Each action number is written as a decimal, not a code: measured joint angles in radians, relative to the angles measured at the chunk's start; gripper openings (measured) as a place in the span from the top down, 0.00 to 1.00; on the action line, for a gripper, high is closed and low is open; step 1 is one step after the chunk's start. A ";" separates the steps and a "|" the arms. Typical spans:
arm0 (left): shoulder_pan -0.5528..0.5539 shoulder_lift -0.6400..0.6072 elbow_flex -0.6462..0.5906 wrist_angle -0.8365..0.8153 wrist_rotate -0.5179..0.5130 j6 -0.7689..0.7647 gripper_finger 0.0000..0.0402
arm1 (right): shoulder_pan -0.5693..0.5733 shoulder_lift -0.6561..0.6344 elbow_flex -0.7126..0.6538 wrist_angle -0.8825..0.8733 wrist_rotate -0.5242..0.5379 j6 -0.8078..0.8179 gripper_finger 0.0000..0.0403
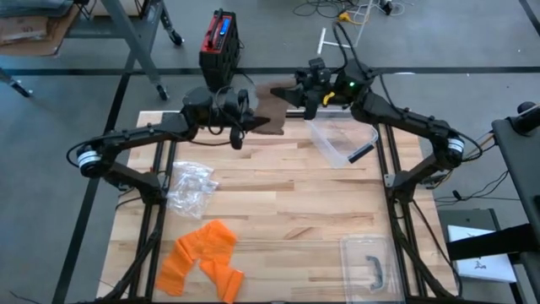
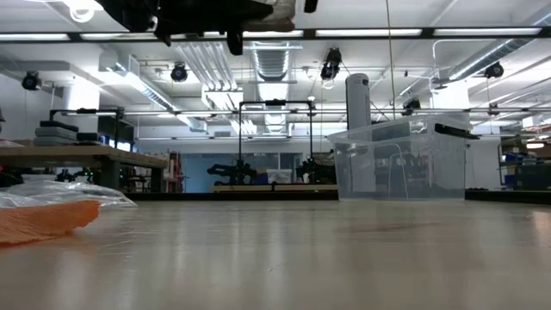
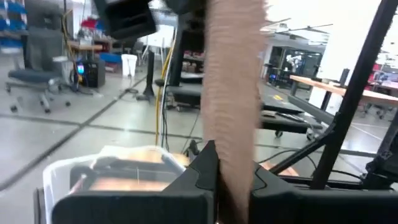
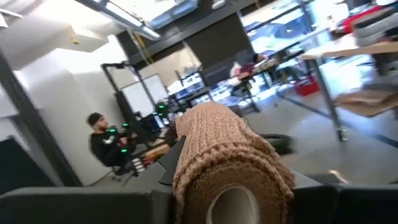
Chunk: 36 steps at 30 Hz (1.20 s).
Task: Roll bandage
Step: Roll the brown bandage
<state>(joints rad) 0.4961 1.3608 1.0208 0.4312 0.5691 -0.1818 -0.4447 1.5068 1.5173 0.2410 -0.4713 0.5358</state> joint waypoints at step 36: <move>-0.087 -0.086 -0.006 0.193 -0.016 -0.043 1.00 | 0.052 -0.003 0.000 0.107 0.189 -0.531 0.77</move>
<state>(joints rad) 0.4088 1.2745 1.0145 0.6245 0.5527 -0.2247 -0.3928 1.5036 1.5173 0.3484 -0.2821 0.0049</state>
